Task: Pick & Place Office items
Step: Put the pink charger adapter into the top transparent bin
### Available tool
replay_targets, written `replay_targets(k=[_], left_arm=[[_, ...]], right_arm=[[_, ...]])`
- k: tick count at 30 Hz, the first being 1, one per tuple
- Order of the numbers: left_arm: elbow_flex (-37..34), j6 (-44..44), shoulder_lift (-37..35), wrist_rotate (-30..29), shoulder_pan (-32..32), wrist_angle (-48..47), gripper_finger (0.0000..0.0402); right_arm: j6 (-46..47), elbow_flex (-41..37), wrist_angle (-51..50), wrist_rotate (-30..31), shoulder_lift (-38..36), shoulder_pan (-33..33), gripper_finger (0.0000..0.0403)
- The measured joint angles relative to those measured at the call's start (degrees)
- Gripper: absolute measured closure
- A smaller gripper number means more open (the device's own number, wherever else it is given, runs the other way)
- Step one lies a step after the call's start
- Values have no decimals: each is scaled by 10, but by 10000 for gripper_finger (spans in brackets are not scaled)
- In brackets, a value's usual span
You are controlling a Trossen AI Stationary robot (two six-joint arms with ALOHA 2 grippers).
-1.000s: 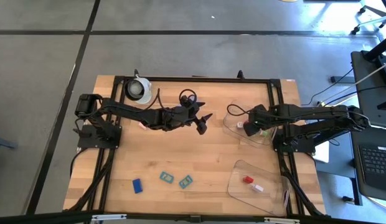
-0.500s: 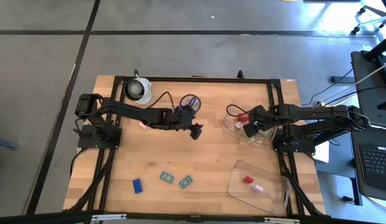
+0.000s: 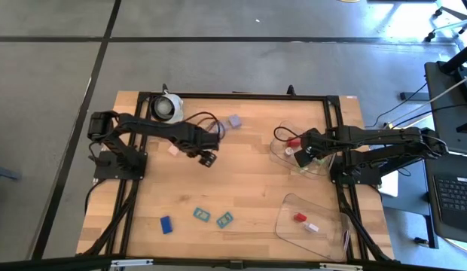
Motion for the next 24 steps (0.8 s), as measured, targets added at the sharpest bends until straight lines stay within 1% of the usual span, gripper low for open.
replay_targets(k=[2, 5, 7, 9, 11, 13, 18, 21, 24], left_arm=[[0, -44, -3, -12, 4, -64, 107], [0, -94, -4, -49, 4, -133, 107], [0, -89, -4, -73, 3, -165, 107], [0, -51, -4, -84, 0, -184, 107], [0, -3, -4, -89, 0, -201, 107], [-6, 75, -4, -91, 0, -208, 107], [-49, 328, -3, -107, 0, -194, 107], [-81, 463, -2, -102, 0, -181, 107], [-110, 547, -2, -102, 0, -158, 107]], right_arm=[[2, 0, 0, 0, 0, 0, 119], [3, 0, 0, 0, 0, 0, 119], [3, 0, 0, 0, 0, 0, 119], [3, 0, 0, 0, 0, 0, 119], [2, 0, 1, 0, 0, 0, 119], [0, 0, 3, 0, 0, 0, 119], [0, 0, 7, 1, 0, 0, 119], [-2, 0, 10, 1, 0, 0, 119], [-2, 0, 15, 1, 0, 0, 119]])
